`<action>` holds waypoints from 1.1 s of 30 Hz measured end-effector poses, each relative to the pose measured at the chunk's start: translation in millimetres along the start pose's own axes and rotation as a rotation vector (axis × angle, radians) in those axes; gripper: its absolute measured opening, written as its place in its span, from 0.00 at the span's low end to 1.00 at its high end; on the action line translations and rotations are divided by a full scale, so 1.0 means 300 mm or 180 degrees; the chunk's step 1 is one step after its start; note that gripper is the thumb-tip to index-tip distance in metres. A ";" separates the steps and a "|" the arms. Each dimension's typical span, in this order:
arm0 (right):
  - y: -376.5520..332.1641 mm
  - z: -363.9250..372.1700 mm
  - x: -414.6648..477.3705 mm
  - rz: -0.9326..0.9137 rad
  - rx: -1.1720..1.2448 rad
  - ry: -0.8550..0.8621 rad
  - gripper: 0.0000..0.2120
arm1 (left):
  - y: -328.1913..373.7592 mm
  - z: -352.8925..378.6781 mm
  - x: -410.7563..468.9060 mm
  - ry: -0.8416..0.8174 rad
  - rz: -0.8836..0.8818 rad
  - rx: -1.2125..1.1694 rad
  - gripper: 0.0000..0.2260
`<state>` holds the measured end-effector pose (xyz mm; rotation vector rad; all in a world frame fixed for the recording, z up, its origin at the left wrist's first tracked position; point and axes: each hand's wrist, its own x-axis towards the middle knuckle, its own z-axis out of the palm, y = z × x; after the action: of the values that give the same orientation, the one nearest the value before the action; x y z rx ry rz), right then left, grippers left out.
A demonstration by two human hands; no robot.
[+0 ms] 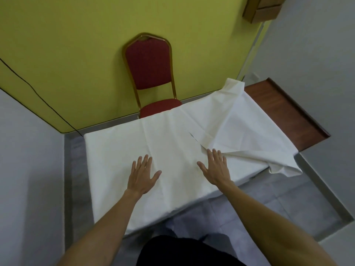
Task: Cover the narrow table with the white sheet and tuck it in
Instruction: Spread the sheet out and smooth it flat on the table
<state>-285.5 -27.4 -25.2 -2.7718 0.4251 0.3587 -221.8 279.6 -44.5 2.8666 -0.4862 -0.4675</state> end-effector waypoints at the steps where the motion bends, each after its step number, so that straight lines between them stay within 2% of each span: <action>1: 0.022 -0.013 0.025 -0.0064 -0.0017 -0.0039 0.41 | 0.028 0.010 0.008 -0.0021 -0.0056 0.0005 0.42; 4: 0.116 -0.060 0.104 -0.0299 -0.0093 -0.0079 0.52 | 0.122 0.045 0.034 0.0005 -0.0251 0.0058 0.44; 6: 0.197 -0.096 0.156 -0.0442 -0.0139 -0.0176 0.56 | 0.203 0.060 0.056 0.0031 -0.0390 0.0094 0.44; 11: 0.457 -0.203 0.279 -0.0790 -0.0403 -0.0263 0.41 | 0.463 0.107 0.111 0.0269 -0.0789 0.0003 0.45; 16: 0.727 -0.292 0.335 -0.1097 -0.0603 -0.0419 0.41 | 0.757 0.113 0.150 0.0444 -0.1101 -0.0209 0.38; 23: 0.910 -0.298 0.338 -0.1221 -0.0380 -0.0610 0.44 | 0.922 0.096 0.207 0.0371 -0.0997 0.0024 0.37; 26: 0.952 -0.275 0.329 -0.1269 -0.0296 -0.0670 0.44 | 0.933 0.089 0.256 0.0257 -0.0834 0.0111 0.41; 30: 1.005 -0.235 0.333 -0.1409 -0.0408 -0.0599 0.39 | 0.940 0.090 0.338 0.0048 -0.0457 0.0245 0.41; 33: 1.032 -0.200 0.351 -0.1502 -0.0356 -0.0459 0.31 | 0.928 0.131 0.402 -0.0131 -0.0217 0.0356 0.39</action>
<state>-277.5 -354.7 -82.9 -2.8114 -0.2904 0.4685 -207.1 -26.0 -46.8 2.9941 -0.4359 -0.5278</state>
